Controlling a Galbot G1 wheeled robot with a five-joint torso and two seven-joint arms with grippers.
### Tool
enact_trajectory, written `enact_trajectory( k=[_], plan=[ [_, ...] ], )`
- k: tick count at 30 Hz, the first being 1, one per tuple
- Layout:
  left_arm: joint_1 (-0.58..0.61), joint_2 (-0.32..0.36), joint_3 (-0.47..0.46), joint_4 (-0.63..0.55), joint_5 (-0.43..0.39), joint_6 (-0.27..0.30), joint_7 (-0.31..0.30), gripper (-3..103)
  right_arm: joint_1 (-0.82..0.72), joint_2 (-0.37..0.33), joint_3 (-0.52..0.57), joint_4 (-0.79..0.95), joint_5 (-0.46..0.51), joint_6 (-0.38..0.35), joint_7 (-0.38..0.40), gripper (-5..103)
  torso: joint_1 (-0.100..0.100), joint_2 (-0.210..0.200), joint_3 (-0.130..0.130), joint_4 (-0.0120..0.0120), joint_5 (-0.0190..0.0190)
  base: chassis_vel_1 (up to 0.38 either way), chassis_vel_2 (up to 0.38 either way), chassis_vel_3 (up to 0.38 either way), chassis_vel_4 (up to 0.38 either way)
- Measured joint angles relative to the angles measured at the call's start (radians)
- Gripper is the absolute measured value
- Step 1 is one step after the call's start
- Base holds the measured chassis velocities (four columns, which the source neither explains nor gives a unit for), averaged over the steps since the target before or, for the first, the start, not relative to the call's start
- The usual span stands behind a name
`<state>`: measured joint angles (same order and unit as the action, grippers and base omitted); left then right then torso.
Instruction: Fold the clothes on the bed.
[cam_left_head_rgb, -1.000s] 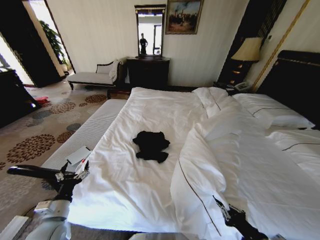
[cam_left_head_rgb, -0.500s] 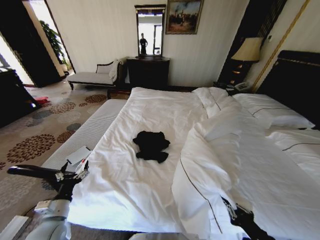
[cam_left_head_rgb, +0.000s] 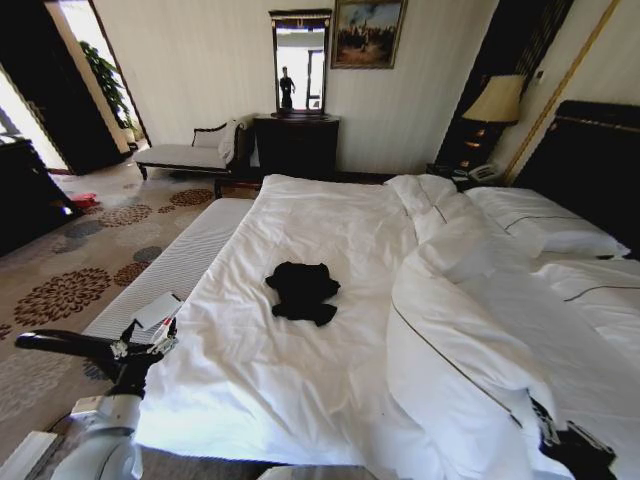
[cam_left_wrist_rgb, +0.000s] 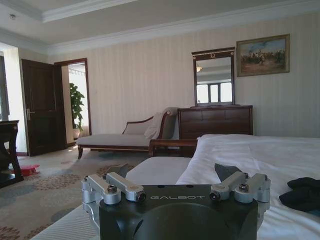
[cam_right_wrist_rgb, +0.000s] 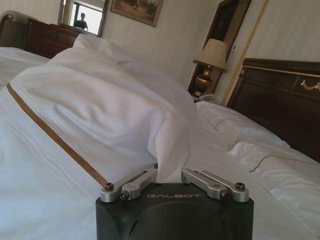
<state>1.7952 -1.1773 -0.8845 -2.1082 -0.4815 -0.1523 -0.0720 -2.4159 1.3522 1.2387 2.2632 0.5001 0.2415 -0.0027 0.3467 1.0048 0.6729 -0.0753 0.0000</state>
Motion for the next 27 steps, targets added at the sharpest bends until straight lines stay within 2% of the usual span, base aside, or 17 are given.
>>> enact_trajectory(
  k=[7,11,19,27],
  plan=[
    [-0.022,0.005,0.004,0.012,-0.01,0.002,-0.003,99,0.027,0.019,0.099,-0.052,0.01,0.001,0.026,1,0.0,0.0,0.0,0.0,0.0,0.0,0.0,0.0,0.0],
    [-0.016,0.018,0.005,0.014,-0.026,0.004,-0.006,97,0.063,0.037,0.166,-0.154,0.03,0.002,0.03,1,0.0,0.0,0.0,0.0,0.0,0.0,0.0,0.0,0.0],
    [-0.058,0.024,0.012,0.024,-0.036,0.02,-0.017,99,0.121,0.013,0.271,-0.351,0.077,-0.009,0.032,1,0.0,0.0,0.0,-0.0004,0.0002,0.0,0.0,0.0,0.0],
    [-0.055,0.024,0.022,0.052,-0.035,0.009,-0.016,101,0.14,0.007,0.309,-0.454,0.089,-0.022,0.038,1,0.0,0.0,0.0,0.0,-0.0001,0.0,0.0,0.0,0.0]
  ],
)
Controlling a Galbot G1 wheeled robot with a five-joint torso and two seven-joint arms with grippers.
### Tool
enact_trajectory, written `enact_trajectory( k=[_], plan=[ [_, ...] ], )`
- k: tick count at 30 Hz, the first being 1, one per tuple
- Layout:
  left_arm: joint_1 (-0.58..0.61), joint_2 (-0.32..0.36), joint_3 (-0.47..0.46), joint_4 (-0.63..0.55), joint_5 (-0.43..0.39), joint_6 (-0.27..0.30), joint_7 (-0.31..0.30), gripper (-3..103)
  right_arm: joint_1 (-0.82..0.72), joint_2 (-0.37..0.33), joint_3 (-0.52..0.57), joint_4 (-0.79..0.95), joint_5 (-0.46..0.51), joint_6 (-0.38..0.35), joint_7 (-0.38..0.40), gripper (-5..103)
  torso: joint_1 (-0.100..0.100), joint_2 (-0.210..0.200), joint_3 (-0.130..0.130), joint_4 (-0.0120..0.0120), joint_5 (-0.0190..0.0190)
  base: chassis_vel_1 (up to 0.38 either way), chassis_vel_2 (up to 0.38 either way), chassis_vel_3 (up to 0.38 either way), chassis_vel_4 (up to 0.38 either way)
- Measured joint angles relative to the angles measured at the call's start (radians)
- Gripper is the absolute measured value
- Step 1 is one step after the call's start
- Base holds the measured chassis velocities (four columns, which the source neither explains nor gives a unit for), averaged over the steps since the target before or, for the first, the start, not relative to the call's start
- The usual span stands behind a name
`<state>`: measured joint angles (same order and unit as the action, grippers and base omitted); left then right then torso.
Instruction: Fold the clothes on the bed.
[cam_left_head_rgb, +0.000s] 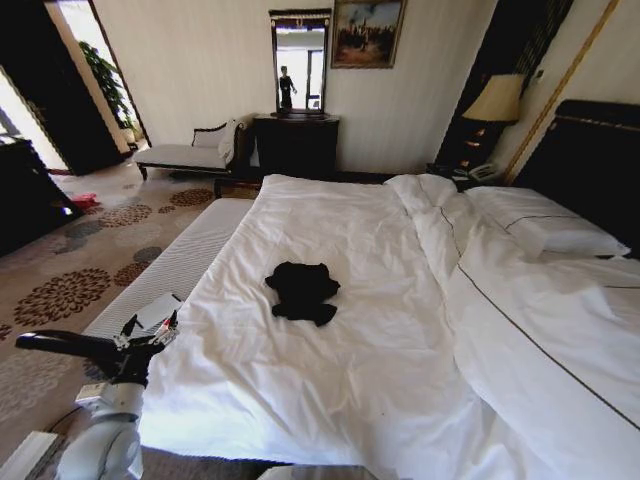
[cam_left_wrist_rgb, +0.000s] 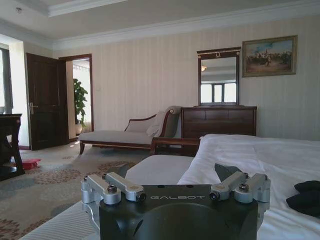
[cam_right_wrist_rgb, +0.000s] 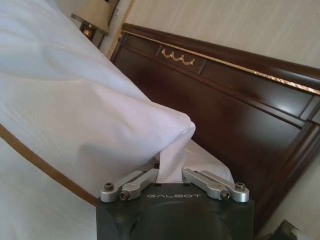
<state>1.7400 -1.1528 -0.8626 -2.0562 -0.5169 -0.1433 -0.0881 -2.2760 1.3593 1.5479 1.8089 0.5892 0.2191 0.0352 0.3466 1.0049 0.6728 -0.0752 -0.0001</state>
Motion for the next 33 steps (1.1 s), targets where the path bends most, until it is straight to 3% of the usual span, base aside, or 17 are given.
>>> enact_trajectory(
  k=[2,9,18,33],
  plan=[
    [0.001,0.0,0.002,0.007,0.002,-0.002,0.001,97,0.014,-0.005,0.0,-0.062,-0.007,-0.001,0.007,1,0.0,0.0,0.0,0.0002,0.0,0.0,0.0,0.0,0.0],
    [-0.018,-0.001,0.017,0.023,0.015,-0.001,0.001,98,0.053,-0.012,0.002,-0.236,-0.034,0.019,0.017,1,0.0,0.0,0.0,-0.0003,0.0003,0.0,0.0,0.0,0.0],
    [-0.036,-0.001,0.029,0.029,0.019,0.002,-0.001,99,0.09,-0.012,0.001,-0.336,-0.079,0.029,0.036,1,0.0,0.0,0.0,0.0001,0.0001,0.0,0.0,0.0,0.0],
    [-0.03,0.007,0.03,0.032,0.029,0.01,-0.002,99,0.159,-0.009,-0.09,-0.487,-0.146,0.015,0.069,1,0.0,0.0,0.0,0.0005,0.0,0.0,0.0,0.0,0.0]
  ],
)
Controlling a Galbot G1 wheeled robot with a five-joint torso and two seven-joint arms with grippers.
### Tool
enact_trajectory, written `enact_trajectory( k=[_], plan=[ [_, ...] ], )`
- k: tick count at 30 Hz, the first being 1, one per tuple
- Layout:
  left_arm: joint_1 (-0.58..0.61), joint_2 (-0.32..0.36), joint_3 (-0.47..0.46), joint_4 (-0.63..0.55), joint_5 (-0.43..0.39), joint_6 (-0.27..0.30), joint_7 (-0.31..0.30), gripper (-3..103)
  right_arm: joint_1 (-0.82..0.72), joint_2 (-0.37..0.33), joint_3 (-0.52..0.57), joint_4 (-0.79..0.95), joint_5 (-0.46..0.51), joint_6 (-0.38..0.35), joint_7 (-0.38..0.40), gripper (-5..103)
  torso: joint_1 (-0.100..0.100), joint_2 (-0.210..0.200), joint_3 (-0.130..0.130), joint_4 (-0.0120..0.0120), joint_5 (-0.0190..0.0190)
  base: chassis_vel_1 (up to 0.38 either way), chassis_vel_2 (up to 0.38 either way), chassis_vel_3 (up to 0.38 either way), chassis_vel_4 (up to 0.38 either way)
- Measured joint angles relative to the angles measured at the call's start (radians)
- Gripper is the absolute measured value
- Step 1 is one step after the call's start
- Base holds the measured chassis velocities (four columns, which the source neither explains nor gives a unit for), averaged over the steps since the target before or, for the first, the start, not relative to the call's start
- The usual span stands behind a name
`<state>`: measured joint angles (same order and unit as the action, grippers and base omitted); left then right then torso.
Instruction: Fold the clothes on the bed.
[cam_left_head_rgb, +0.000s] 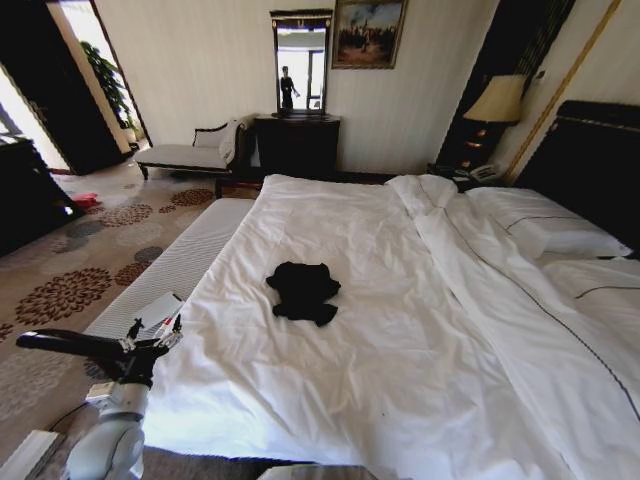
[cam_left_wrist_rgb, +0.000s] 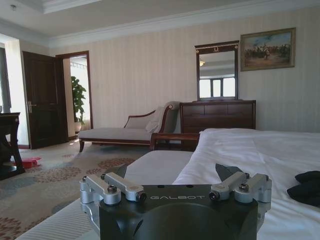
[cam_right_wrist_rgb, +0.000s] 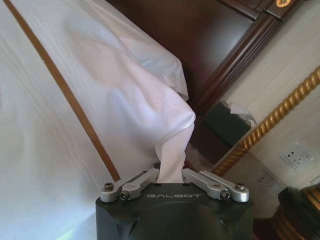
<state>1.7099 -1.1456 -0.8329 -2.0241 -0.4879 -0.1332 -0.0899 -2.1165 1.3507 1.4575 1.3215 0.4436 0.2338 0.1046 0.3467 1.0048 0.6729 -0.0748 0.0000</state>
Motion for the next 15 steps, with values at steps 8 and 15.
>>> enact_trajectory(
  k=[8,15],
  plan=[
    [0.0,-0.006,0.012,-0.011,0.018,0.005,-0.001,99,0.031,-0.002,-0.034,-0.078,-0.038,0.009,0.0,0,0.0,0.0,0.0,-0.0001,-0.0001,0.0,0.0,0.0,0.0],
    [0.015,-0.006,0.008,-0.025,0.023,0.009,-0.003,99,0.095,-0.028,-0.078,-0.187,-0.075,0.01,0.013,0,0.0,0.0,0.0,-0.0001,-0.0002,0.0,0.0,0.0,0.0]
  ],
)
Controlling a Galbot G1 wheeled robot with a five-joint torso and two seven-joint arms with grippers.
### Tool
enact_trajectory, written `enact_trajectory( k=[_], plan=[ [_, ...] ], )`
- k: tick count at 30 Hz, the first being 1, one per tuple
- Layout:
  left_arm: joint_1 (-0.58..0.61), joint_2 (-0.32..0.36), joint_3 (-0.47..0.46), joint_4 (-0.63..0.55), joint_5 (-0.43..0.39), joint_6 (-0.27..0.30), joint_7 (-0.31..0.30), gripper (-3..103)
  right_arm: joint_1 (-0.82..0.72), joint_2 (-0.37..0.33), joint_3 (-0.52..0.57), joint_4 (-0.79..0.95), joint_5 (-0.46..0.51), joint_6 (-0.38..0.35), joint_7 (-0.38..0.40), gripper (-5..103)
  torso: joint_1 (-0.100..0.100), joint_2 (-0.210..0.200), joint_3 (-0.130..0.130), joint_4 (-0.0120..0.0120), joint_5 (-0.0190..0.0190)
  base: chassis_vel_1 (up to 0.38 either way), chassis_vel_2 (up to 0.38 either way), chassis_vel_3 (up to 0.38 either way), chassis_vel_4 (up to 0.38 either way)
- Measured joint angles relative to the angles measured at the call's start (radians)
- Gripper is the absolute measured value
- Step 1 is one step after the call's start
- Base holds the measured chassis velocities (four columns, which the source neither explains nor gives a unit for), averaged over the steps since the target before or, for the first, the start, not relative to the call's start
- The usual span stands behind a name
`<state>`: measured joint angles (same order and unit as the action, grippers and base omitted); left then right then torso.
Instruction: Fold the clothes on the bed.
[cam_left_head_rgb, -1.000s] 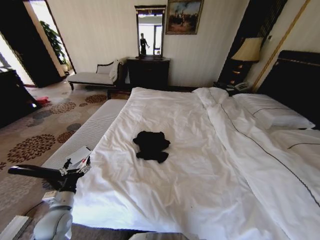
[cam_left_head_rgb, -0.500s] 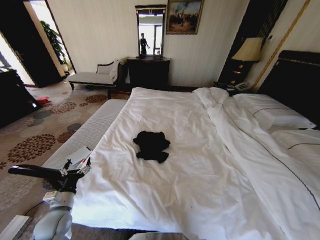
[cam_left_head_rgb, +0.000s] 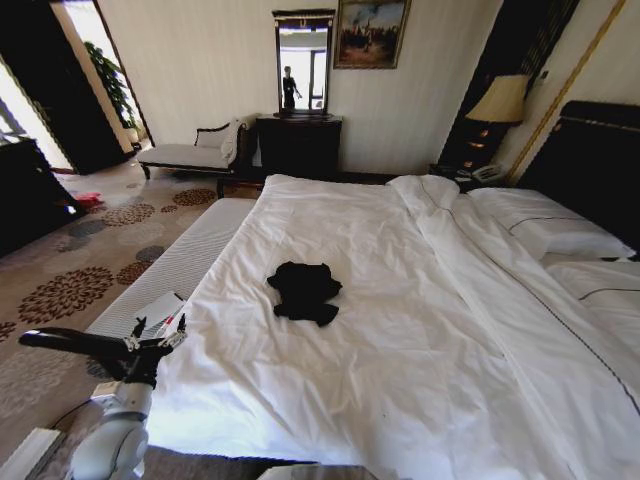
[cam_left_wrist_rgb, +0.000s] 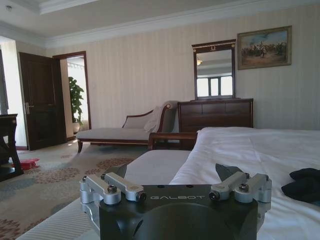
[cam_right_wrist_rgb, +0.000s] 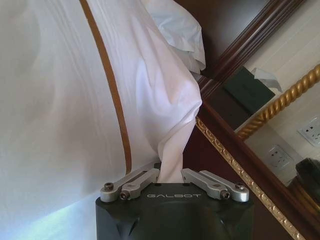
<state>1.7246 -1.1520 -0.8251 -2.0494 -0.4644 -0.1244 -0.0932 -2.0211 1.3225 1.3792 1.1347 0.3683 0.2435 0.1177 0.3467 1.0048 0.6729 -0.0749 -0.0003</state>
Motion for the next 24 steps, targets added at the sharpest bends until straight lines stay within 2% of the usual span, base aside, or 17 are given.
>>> enact_trajectory(
  k=[6,10,12,13,16,17,18,19,21,24],
  plan=[
    [0.01,-0.001,-0.001,-0.014,0.007,0.006,-0.004,99,0.039,-0.019,-0.023,-0.063,-0.002,0.0,0.01,0,0.0,0.0,0.0,0.0,0.0002,0.0,0.0,0.0,0.0],
    [0.009,0.0,-0.002,-0.028,0.008,0.014,-0.009,99,0.048,-0.015,-0.036,-0.057,0.005,-0.002,0.021,-2,0.0,0.0,0.0,-0.001,0.0001,0.0,0.0,0.0,0.0],
    [0.009,0.0,-0.003,-0.033,0.01,0.017,-0.012,99,0.05,-0.011,-0.043,-0.052,0.014,-0.008,0.026,2,0.0,0.0,0.0,-0.0017,0.0004,0.0,0.0,0.0,0.0],
    [0.009,0.0,-0.004,-0.036,0.013,0.017,-0.012,99,0.051,-0.01,-0.048,-0.049,0.019,-0.01,0.03,12,0.0,0.0,0.0,-0.0027,0.0009,0.0,0.0,0.0,0.0],
    [0.014,-0.003,-0.006,-0.038,0.016,0.017,-0.012,99,0.052,-0.01,-0.051,-0.046,0.023,-0.01,0.033,18,0.0,0.0,0.0,-0.0023,0.0005,0.0,0.0,0.0,0.0],
    [0.016,-0.003,-0.006,-0.039,0.017,0.017,-0.012,99,0.052,-0.01,-0.051,-0.046,0.025,-0.01,0.033,23,0.0,0.0,0.0,-0.0018,0.0004,0.0,0.0,0.0,0.0],
    [0.019,-0.004,-0.007,-0.04,0.017,0.017,-0.012,99,0.052,-0.01,-0.052,-0.045,0.028,-0.01,0.034,23,0.0,0.0,0.0,-0.0007,0.0005,0.0,0.0,0.0,0.0],
    [0.024,-0.005,-0.009,-0.041,0.017,0.017,-0.012,99,0.051,-0.01,-0.052,-0.043,0.031,-0.01,0.034,33,0.0,0.0,0.0,-0.0001,0.0004,0.0,0.0,0.0,0.0],
    [0.025,-0.005,-0.01,-0.041,0.017,0.017,-0.013,99,0.051,-0.01,-0.052,-0.041,0.033,-0.01,0.034,33,0.0,0.0,0.0,-0.0002,0.0002,0.0,0.0,0.0,0.0],
    [0.026,-0.005,-0.013,-0.042,0.016,0.016,-0.013,99,0.047,-0.007,-0.052,-0.033,0.035,-0.01,0.034,50,0.0,0.0,0.0,-0.0005,0.0002,0.0,0.0,0.0,0.0]
  ],
)
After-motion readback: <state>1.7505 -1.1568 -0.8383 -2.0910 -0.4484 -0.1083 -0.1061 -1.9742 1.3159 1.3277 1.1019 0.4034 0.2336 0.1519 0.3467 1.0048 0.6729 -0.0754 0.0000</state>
